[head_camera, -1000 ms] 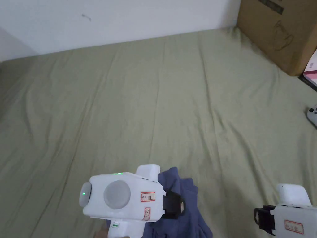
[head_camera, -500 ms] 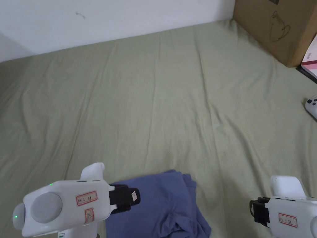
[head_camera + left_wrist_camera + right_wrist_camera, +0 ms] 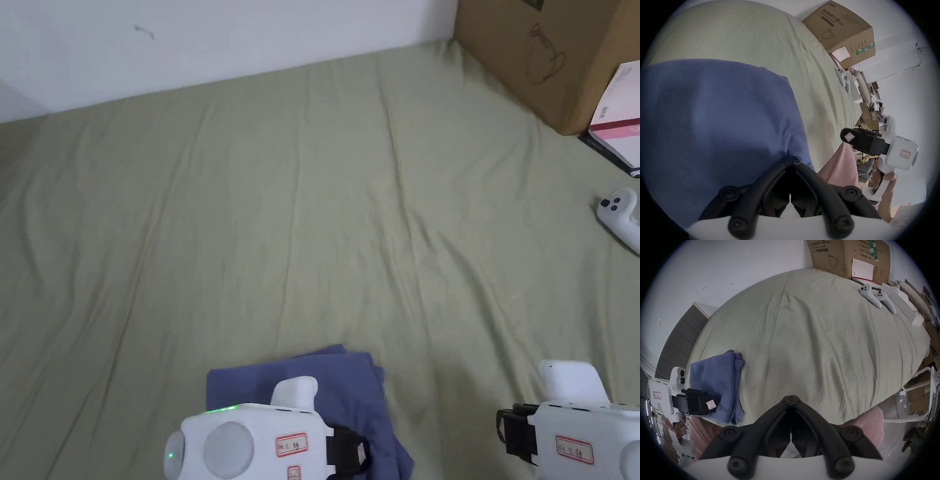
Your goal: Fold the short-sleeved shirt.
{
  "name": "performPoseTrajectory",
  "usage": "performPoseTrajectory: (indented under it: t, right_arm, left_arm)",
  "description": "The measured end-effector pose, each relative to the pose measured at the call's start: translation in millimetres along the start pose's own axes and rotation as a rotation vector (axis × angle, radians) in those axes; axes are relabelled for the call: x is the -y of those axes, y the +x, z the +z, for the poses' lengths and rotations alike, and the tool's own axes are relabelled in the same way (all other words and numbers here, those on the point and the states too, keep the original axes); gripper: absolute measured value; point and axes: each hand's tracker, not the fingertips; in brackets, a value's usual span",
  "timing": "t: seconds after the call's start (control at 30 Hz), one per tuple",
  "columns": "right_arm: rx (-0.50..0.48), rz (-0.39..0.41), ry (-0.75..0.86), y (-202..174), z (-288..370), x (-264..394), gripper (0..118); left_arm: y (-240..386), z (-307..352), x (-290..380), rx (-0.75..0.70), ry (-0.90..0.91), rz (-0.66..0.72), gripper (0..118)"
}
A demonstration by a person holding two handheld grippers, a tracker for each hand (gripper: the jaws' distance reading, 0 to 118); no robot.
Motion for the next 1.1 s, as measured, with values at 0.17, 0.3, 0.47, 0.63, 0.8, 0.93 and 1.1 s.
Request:
performPoseTrajectory:
  t: [0.17,0.3,0.47,0.63,0.8,0.93,1.1]
  right_arm:
    - [0.012,0.005,-0.011,0.1,-2.8,1.5,0]
    - [0.004,0.016,-0.017,-6.1,-4.3,0.4,0]
    - [0.005,0.046,-0.016,-16.0,-2.6,-4.9,0]
    - [0.001,0.081,-0.006,-30.8,3.2,-12.4,0]
    - [-0.034,0.16,0.006,-62.2,3.8,-20.7,0]
    - [-0.138,0.223,0.013,-100.7,-0.3,-27.7,0]
    - [-0.221,0.351,-0.015,-155.9,-18.4,-24.9,0]
  left_arm:
    - [15.2,-3.0,2.3,-0.009,-0.033,-0.083,0]
    - [18.0,-5.7,1.9,0.02,-0.042,-0.074,0]
    - [25.6,-2.3,5.7,0.114,-0.054,-0.078,0]
    - [-1.0,36.3,1.3,0.193,0.048,0.027,0]
    - [-61.4,115.5,7.9,0.171,0.247,0.125,0]
    - [-109.5,154.7,24.8,0.061,0.314,0.201,0]
    - [-144.9,168.3,53.8,0.056,0.332,0.282,0]
